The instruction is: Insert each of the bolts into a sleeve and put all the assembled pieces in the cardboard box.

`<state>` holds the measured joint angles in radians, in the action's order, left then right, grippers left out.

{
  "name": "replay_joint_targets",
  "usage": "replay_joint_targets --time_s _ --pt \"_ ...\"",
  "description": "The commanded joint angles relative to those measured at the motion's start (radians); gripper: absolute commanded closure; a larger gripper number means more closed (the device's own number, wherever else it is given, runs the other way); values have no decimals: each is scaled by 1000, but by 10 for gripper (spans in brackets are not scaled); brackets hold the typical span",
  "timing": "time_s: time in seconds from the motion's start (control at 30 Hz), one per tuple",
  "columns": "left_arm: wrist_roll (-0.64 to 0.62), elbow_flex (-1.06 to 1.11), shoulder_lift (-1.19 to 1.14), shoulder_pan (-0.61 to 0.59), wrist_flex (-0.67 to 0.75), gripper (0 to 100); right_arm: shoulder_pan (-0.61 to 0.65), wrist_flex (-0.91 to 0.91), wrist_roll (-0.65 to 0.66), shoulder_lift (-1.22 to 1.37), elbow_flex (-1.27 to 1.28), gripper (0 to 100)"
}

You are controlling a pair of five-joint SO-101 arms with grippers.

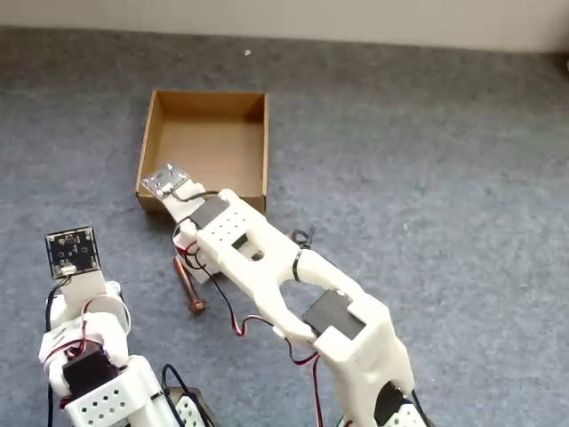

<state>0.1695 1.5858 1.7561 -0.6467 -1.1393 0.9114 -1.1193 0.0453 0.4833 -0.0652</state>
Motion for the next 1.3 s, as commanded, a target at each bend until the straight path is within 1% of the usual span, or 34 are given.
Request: replay_joint_targets --time_s 0.0,0.2,0.27,0.33,0.4,0.53,0.7,0.87,1.0,1.17,1.27 --pt "8 -10 4 -10 20 926 24 -28 -3 58 1 896" --pt "8 -10 4 -8 20 926 19 -45 -3 79 1 902" --pt "8 -10 4 -8 20 926 24 -84 8 76 -2 937" --pt "8 -10 4 -8 20 926 25 -142 61 71 -45 998" --pt "8 -10 4 -8 20 926 19 -222 75 47 -107 992" --pt "8 -25 4 -8 31 926 -27 -338 75 -73 -180 994" --pt "8 -51 4 -5 46 926 -77 -418 75 -321 -180 994" --pt "8 -151 -4 -1 41 926 -133 -450 75 -619 -39 994" --pt "11 -248 -7 64 40 926 -194 -446 75 -883 130 994" --pt "124 -315 -8 176 31 929 -329 -437 83 -1167 343 994" --pt "193 -349 -8 263 -11 929 -438 -371 114 -1305 495 994"
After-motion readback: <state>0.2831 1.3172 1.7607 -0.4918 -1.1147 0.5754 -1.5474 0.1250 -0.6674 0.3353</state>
